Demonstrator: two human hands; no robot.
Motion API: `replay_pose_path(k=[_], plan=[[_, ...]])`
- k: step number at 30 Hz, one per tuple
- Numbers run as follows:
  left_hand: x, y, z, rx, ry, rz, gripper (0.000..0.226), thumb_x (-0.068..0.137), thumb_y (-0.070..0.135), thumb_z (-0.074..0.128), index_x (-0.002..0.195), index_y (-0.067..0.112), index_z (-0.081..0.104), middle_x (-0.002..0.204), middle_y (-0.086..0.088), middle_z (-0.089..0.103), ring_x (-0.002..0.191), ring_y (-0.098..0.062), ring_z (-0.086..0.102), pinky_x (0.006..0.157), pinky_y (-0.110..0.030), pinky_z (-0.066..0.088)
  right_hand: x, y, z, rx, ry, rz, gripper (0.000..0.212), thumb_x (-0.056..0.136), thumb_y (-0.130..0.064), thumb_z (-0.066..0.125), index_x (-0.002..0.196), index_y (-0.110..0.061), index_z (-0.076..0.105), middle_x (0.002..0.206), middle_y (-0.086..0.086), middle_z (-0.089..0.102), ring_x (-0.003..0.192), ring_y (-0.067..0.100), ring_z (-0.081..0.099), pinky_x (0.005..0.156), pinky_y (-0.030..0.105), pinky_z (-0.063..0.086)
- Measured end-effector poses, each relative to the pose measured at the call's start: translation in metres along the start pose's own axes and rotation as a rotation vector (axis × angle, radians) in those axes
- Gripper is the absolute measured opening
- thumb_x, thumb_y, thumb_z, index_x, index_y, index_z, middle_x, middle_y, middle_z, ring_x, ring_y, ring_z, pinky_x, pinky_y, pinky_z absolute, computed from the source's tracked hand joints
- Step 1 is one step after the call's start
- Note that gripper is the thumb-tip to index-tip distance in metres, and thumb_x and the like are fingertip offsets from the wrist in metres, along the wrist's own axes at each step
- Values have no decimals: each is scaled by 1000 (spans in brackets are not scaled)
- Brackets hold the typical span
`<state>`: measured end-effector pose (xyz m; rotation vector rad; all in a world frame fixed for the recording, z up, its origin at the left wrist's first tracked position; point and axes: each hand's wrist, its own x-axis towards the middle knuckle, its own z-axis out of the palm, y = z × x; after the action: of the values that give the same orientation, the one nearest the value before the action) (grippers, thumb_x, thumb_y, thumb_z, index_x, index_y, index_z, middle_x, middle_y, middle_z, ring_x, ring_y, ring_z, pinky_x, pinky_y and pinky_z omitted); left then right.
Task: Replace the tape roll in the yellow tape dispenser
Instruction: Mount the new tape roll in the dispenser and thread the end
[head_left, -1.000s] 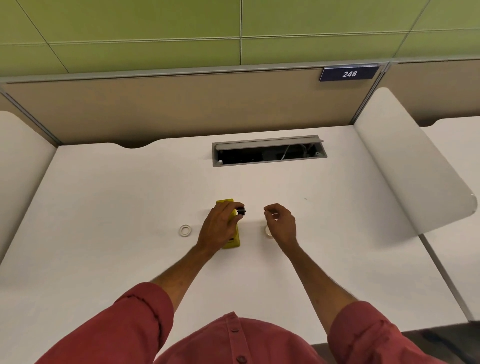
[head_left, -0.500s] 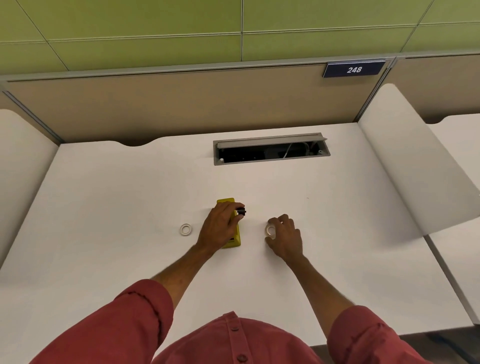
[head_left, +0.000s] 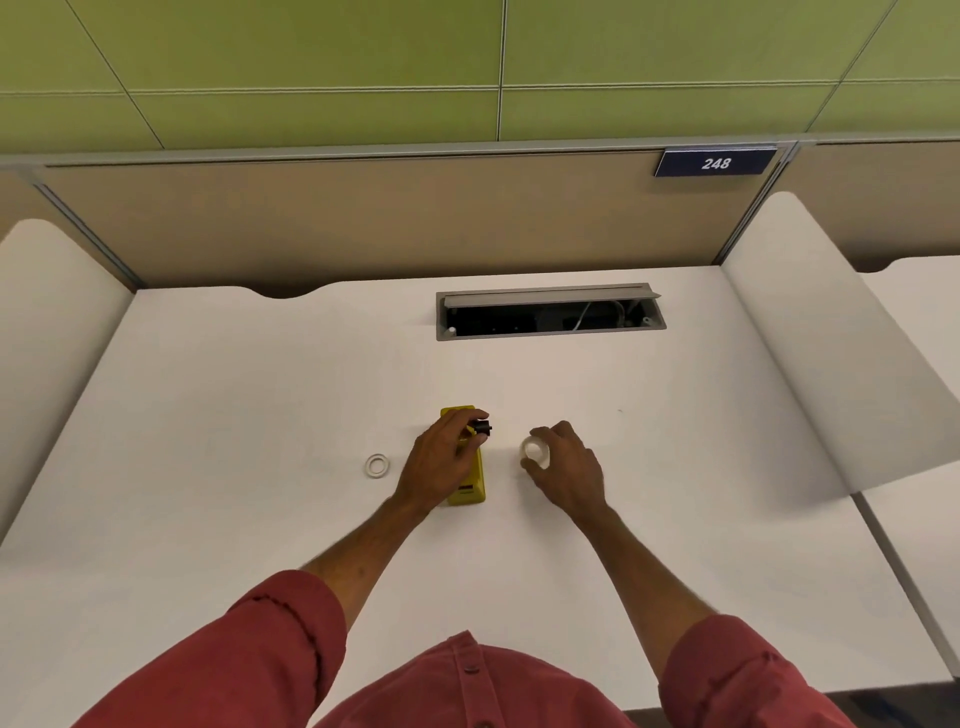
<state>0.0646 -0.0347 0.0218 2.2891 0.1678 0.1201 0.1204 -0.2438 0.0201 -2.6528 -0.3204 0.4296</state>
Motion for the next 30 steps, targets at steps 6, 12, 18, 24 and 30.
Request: replay_pose_path(k=[6,12,18,24,30], plan=[[4,2,-10,-81,56,-31,33,105,5,64,137,9,72,131,-5,73,122,-23,72,107,-47,60,7,-23,-2,248,35,36,40,95,-45,78,128,-24,72,123,-3,70,106,23,72,95,40,59],[8,2,-20,-136,89,-68,35,105,-2,61,137,8,72,134,-7,72,124,-27,72,107,-52,60,14,-37,-3,573,6,-12,40,91,-23,86,127,-12,73,123,9,73,102,29,75,87,27,57],[0,3,-16,-159,91,-78,39,105,-3,58,139,12,70,134,-3,72,123,-23,71,109,-49,58,10,-47,-2,727,-68,-47,40,92,-17,85,128,-14,70,128,5,73,110,30,74,91,34,60],[-3,5,-17,-160,107,-108,30,107,11,63,137,17,67,132,3,74,118,-20,72,105,-48,61,8,-47,-4,798,-89,-50,34,93,-12,82,124,-15,68,127,1,73,115,30,74,81,24,55],[-3,6,-19,-182,105,-105,28,108,15,63,135,18,69,128,5,77,118,-18,73,101,-48,62,6,-47,-3,793,-62,-120,31,93,-16,84,120,-14,69,126,-2,74,113,29,73,101,44,62]])
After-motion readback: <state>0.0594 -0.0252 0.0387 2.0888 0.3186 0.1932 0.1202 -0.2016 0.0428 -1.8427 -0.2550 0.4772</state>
